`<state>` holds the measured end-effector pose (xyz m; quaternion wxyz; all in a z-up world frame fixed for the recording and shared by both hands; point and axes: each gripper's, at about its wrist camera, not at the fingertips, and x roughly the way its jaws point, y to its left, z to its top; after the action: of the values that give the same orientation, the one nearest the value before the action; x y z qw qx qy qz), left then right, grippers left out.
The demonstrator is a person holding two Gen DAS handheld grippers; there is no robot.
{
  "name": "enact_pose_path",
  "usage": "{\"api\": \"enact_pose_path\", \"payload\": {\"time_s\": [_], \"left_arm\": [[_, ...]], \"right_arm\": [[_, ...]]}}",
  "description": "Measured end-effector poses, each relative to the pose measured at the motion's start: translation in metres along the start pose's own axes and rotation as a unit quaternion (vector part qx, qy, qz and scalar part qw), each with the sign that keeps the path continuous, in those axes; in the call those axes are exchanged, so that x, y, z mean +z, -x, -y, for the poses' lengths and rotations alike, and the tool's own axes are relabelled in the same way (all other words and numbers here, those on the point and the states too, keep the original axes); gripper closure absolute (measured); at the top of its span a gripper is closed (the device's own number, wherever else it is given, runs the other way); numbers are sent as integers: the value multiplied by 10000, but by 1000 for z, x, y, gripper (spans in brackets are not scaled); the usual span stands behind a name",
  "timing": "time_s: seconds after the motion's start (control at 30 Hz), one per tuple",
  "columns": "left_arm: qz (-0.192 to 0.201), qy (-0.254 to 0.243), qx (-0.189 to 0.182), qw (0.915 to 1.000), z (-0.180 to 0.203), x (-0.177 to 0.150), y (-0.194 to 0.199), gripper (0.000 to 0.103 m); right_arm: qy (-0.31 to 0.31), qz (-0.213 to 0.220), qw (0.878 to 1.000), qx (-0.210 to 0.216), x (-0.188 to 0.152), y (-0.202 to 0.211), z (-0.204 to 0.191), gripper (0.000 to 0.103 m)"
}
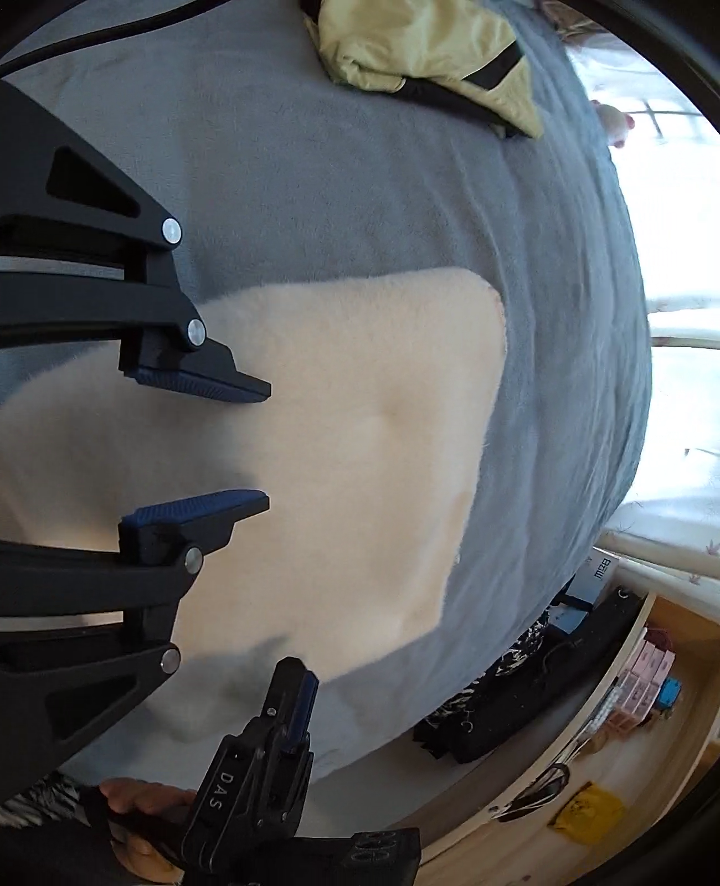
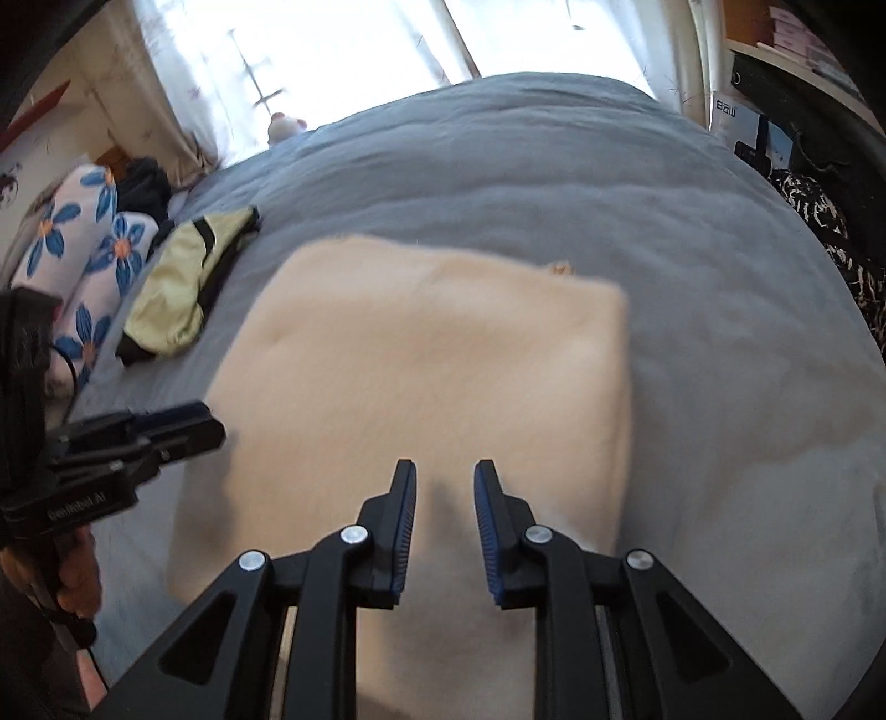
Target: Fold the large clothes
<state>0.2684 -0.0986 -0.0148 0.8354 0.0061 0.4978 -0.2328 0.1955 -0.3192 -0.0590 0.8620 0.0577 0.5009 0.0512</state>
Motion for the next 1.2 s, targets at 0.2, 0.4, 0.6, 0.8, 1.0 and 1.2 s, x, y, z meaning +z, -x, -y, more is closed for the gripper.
{"api": "enact_pose_path", "payload": {"time_s": [0.2,0.4,0.6,0.8,1.0,1.2], "left_arm": [[-57,169,36,9998,-16,-14,2,71],[-139,433,37,9990,-26,-22,7,69],[-221,509,203,9983,-25,-28,20,54],[-189,618,277,9975,-20,-28,40,28],[-342,670,211,9969,-17,-29,50,25],[-615,839,-16,9946,-20,-27,49,19]], "right_arm": [[-193,-67,9997,-109,-24,3,26,101],[-193,-134,9994,-237,-26,11,20,97],[-469,-151,9986,-166,-26,26,21,68],[-565,55,9984,-72,-22,54,20,39],[-628,49,9978,212,-18,76,21,26],[-642,-82,9973,338,-12,82,27,24]]}}
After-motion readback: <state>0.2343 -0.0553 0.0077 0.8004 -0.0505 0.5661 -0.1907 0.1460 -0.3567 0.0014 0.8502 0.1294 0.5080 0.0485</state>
